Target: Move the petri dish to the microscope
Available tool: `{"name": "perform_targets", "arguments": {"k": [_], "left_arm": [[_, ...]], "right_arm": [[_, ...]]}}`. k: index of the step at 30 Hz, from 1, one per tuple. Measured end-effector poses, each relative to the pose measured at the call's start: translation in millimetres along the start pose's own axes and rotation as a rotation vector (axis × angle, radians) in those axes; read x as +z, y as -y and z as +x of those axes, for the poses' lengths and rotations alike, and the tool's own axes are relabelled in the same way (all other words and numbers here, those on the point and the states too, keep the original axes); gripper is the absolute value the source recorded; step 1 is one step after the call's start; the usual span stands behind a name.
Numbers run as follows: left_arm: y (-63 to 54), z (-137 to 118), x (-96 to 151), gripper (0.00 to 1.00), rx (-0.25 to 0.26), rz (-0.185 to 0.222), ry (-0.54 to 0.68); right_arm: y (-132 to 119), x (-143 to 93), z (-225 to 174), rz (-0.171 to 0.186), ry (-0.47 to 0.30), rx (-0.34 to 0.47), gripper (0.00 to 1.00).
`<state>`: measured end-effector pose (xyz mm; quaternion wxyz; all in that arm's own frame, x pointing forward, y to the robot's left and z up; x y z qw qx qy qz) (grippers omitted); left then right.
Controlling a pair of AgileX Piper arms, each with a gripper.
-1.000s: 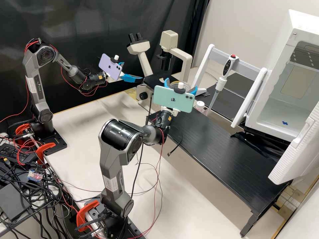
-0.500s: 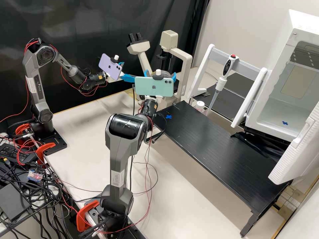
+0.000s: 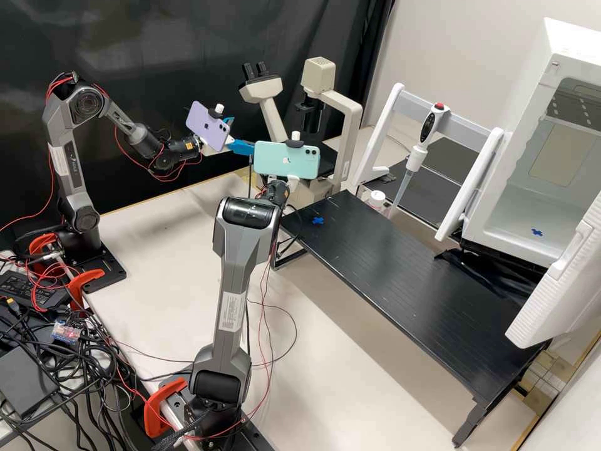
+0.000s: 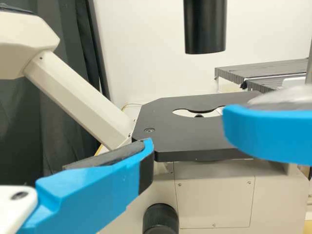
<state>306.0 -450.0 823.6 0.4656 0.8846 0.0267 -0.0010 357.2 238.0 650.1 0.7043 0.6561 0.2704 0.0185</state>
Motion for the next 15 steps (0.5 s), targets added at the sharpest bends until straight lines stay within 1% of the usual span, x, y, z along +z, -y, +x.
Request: {"name": "perform_targets", "arguments": {"k": [3, 7, 8, 10, 11, 15], "left_arm": [[0.0, 0.0, 0.0, 1.0, 0.0, 0.0, 0.0], [0.0, 0.0, 0.0, 1.0, 0.0, 0.0, 0.0], [0.0, 0.0, 0.0, 1.0, 0.0, 0.0, 0.0], [0.0, 0.0, 0.0, 1.0, 0.0, 0.0, 0.0], [0.0, 0.0, 0.0, 1.0, 0.0, 0.0, 0.0], [0.0, 0.0, 0.0, 1.0, 0.0, 0.0, 0.0]], "right_arm": [[-0.5, 8.1, 13.3, 0.003, 0.037, 0.003, 0.0], [-7.8, 14.9, 28.2, 0.027, 0.065, 0.031, 0.0], [-6.5, 15.5, 29.7, 0.027, 0.068, 0.026, 0.0], [-5.9, 14.8, 36.4, 0.019, 0.064, 0.025, 0.0], [-4.4, 15.7, 40.7, 0.003, 0.063, 0.027, 0.0], [2.2, 18.9, 50.4, -0.01, 0.064, 0.027, 0.0]]}}
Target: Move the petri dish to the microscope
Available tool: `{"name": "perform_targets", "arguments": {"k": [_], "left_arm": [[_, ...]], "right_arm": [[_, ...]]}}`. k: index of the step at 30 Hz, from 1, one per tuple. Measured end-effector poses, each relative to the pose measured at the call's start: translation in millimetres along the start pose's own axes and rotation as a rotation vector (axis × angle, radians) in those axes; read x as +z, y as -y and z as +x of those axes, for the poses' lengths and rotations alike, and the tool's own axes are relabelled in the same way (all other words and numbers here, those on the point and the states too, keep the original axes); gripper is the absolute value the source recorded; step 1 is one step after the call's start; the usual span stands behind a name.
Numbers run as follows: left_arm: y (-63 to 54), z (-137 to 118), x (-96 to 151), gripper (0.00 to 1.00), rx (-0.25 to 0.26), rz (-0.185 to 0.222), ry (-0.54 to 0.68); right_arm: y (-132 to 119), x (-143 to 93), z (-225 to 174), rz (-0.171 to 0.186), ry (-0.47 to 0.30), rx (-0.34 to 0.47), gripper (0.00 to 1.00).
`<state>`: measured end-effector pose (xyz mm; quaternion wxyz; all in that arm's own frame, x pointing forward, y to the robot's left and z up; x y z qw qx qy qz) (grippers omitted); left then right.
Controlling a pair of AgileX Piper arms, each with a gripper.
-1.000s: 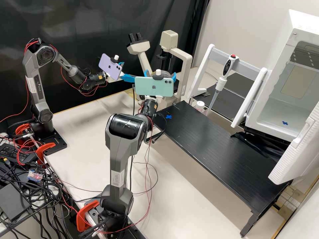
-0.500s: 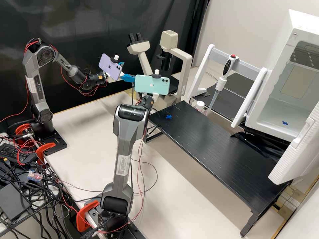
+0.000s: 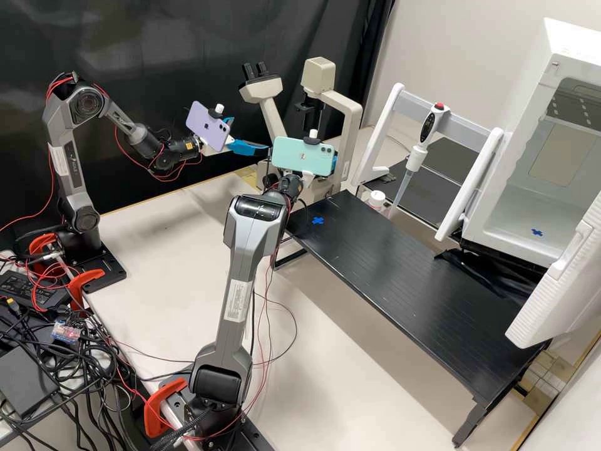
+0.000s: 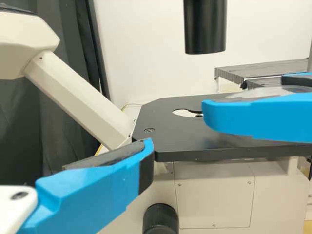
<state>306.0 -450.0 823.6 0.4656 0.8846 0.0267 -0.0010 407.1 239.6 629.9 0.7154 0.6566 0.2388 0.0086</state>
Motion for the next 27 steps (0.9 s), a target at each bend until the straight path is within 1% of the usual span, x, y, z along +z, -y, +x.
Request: {"name": "perform_targets", "arguments": {"k": [4, 7, 9, 11, 13, 18, 21, 24, 26, 27], "left_arm": [[0.0, 0.0, 0.0, 1.0, 0.0, 0.0, 0.0], [0.0, 0.0, 0.0, 1.0, 0.0, 0.0, 0.0], [0.0, 0.0, 0.0, 1.0, 0.0, 0.0, 0.0], [0.0, 0.0, 0.0, 1.0, 0.0, 0.0, 0.0], [0.0, 0.0, 0.0, 1.0, 0.0, 0.0, 0.0], [0.0, 0.0, 0.0, 1.0, 0.0, 0.0, 0.0], [0.0, 0.0, 0.0, 1.0, 0.0, 0.0, 0.0], [0.0, 0.0, 0.0, 1.0, 0.0, 0.0, 0.0], [0.0, 0.0, 0.0, 1.0, 0.0, 0.0, 0.0], [0.0, 0.0, 0.0, 1.0, 0.0, 0.0, 0.0]], "right_arm": [[10.3, -0.5, 7.6, 0.017, 0.019, -0.022, 0.0], [20.9, -0.8, 12.4, 0.017, 0.029, -0.049, 0.0], [24.8, -3.4, 16.9, 0.029, 0.031, -0.059, 0.0], [25.4, -4.9, 22.6, 0.044, 0.035, -0.067, 0.0], [24.7, -7.7, 27.0, 0.048, 0.036, -0.071, 0.0], [25.7, -7.5, 36.0, 0.05, 0.055, -0.07, 0.0], [24.4, -8.6, 43.2, 0.038, 0.067, -0.061, 0.0], [24.8, -8.4, 47.3, 0.038, 0.08, -0.064, 0.0], [22.9, -7.8, 50.5, 0.025, 0.08, -0.058, 0.0], [22.7, -7.9, 52.1, 0.027, 0.081, -0.056, 0.0]]}}
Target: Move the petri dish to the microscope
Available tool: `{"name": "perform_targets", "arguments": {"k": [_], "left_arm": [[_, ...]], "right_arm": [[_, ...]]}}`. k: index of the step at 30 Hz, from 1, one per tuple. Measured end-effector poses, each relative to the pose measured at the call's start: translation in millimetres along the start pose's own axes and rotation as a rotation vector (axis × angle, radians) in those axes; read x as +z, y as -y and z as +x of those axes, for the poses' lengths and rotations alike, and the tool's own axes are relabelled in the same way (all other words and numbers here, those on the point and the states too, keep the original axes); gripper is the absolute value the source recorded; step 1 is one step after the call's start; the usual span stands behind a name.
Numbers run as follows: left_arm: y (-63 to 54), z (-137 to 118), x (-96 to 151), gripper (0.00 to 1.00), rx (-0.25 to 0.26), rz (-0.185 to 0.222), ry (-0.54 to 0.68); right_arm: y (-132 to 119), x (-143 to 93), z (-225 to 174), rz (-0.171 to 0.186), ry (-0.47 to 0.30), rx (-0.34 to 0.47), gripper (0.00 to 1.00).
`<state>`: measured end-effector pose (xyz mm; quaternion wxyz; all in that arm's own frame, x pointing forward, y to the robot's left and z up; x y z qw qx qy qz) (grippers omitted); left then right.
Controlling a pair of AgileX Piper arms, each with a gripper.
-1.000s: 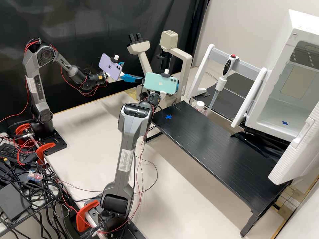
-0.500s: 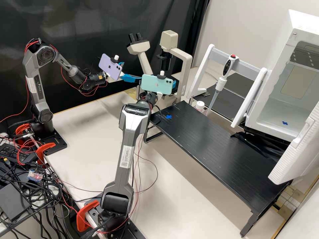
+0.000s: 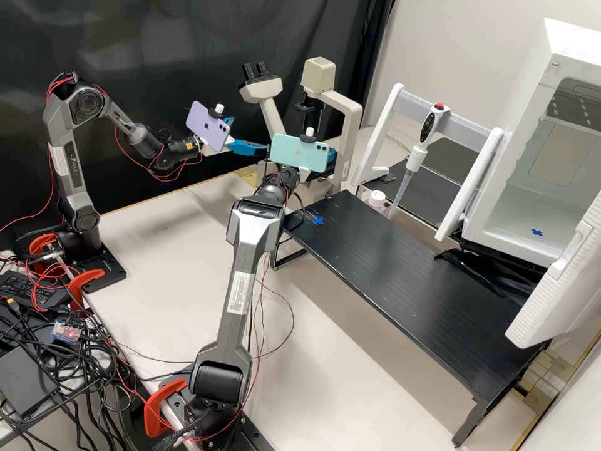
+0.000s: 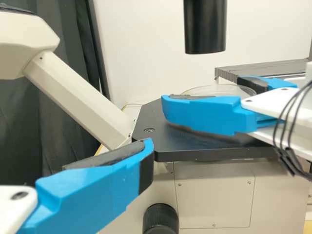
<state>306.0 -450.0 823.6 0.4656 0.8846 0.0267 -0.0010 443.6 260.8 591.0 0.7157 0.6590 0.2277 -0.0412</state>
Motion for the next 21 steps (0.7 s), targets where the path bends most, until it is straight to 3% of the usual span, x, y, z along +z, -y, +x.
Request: {"name": "perform_targets", "arguments": {"k": [1, 15, 21], "left_arm": [[0.0, 0.0, 0.0, 1.0, 0.0, 0.0, 0.0], [0.0, 0.0, 0.0, 1.0, 0.0, 0.0, 0.0], [0.0, 0.0, 0.0, 1.0, 0.0, 0.0, 0.0]], "right_arm": [[0.0, 1.0, 1.2, 0.001, 0.003, 0.002, 1.0], [3.8, 2.3, 3.7, -0.023, -0.047, -0.053, 1.0], [7.6, 3.6, -0.1, 0.014, -0.062, -0.075, 1.0]]}}
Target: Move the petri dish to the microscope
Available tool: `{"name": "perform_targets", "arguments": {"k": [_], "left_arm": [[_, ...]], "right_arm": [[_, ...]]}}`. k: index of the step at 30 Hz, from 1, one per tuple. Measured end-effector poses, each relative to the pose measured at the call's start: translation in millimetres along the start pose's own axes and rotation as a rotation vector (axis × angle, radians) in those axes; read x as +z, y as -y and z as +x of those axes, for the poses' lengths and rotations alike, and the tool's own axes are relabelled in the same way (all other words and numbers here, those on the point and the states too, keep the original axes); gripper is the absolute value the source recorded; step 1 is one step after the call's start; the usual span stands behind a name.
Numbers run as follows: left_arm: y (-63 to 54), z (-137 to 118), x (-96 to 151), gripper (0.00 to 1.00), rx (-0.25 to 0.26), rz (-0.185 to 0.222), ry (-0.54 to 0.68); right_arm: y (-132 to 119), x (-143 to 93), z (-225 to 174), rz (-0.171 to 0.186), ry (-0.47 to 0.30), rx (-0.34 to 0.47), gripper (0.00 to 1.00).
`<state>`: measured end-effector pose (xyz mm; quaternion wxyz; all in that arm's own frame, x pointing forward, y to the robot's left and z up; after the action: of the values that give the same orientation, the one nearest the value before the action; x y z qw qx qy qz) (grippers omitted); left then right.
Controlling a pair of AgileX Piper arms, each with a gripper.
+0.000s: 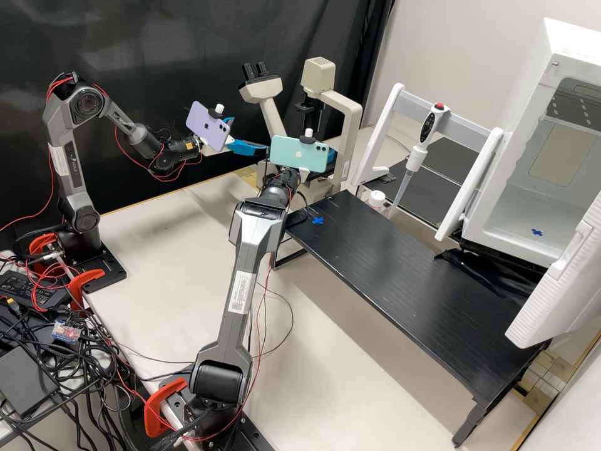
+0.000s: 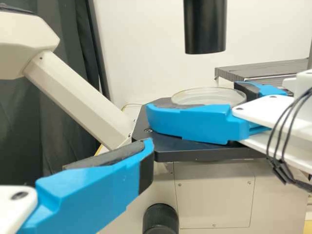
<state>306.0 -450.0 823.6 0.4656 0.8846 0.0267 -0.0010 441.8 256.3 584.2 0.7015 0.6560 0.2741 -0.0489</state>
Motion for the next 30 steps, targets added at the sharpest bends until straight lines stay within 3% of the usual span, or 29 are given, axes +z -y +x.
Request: {"name": "perform_targets", "arguments": {"k": [7, 11, 17, 19, 22, 26, 29, 30], "left_arm": [[0.0, 0.0, 0.0, 1.0, 0.0, 0.0, 0.0], [0.0, 0.0, 0.0, 1.0, 0.0, 0.0, 0.0], [0.0, 0.0, 0.0, 1.0, 0.0, 0.0, 0.0], [0.0, 0.0, 0.0, 1.0, 0.0, 0.0, 0.0], [0.0, 0.0, 0.0, 1.0, 0.0, 0.0, 0.0], [0.0, 0.0, 0.0, 1.0, 0.0, 0.0, 0.0], [0.0, 0.0, 0.0, 1.0, 0.0, 0.0, 0.0], [0.0, 0.0, 0.0, 1.0, 0.0, 0.0, 0.0]], "right_arm": [[1.6, 0.8, -11.4, -0.013, -0.022, -0.021, 1.0], [1.9, 1.6, -20.6, -0.043, -0.029, -0.037, 1.0], [3.6, 8.6, -56.0, -0.059, -0.039, -0.019, 1.0], [3.2, 9.6, -67.8, -0.075, -0.048, -0.012, 1.0], [3.0, 13.6, -97.1, -0.132, -0.071, 0.019, 1.0], [-1.5, 16.3, -126.0, -0.153, -0.085, 0.047, 1.0], [-9.7, 30.0, -158.7, -0.193, -0.111, 0.089, 1.0], [-20.8, 33.9, -171.1, -0.196, -0.122, 0.141, 1.0]]}}
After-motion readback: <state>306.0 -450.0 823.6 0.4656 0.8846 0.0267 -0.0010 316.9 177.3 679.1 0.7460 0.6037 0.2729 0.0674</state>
